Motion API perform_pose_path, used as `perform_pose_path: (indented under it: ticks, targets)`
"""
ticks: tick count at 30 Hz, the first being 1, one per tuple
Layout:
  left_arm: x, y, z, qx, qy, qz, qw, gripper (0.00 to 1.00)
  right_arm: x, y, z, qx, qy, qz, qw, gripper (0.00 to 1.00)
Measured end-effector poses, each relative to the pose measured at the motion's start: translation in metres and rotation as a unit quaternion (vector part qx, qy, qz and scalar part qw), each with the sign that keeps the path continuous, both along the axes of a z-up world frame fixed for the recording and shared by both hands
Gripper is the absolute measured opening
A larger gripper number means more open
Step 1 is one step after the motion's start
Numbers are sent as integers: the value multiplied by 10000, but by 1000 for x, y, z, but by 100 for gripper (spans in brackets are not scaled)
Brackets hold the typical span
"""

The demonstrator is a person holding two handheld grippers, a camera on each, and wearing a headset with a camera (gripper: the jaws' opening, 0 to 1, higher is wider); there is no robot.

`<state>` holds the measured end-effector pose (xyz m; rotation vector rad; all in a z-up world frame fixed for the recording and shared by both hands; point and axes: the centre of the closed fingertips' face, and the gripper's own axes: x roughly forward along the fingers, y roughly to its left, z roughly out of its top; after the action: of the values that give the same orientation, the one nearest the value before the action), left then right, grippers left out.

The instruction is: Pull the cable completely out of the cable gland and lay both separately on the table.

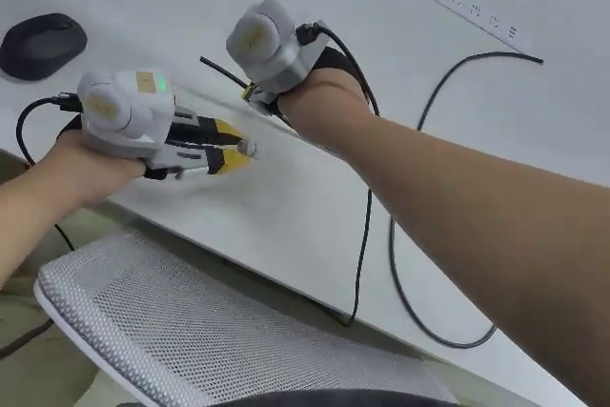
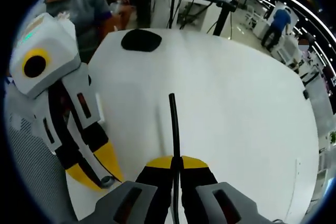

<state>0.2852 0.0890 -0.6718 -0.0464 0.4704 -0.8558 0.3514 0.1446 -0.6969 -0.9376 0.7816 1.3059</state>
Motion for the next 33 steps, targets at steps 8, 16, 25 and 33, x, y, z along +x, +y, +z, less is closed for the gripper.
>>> perform_pose_path:
  ticks: [8,16,25,33]
  targets:
    - [3,-4,-12,187,57,-102,9998,16,-4,1,-10,-46,80,3,10000,0]
    - [2,-5,-16,298,83,-134,9994,16,-8,1,-13,-98,126,94,9998,0]
    - [-2,-2,-25,614,98,-241,9978,16,-8,1,-14,-69,179,54,9998,0]
    - [-6,-3,-25,908,29,-366,9952,16,-9,1,-14,-84,19,177,9998,0]
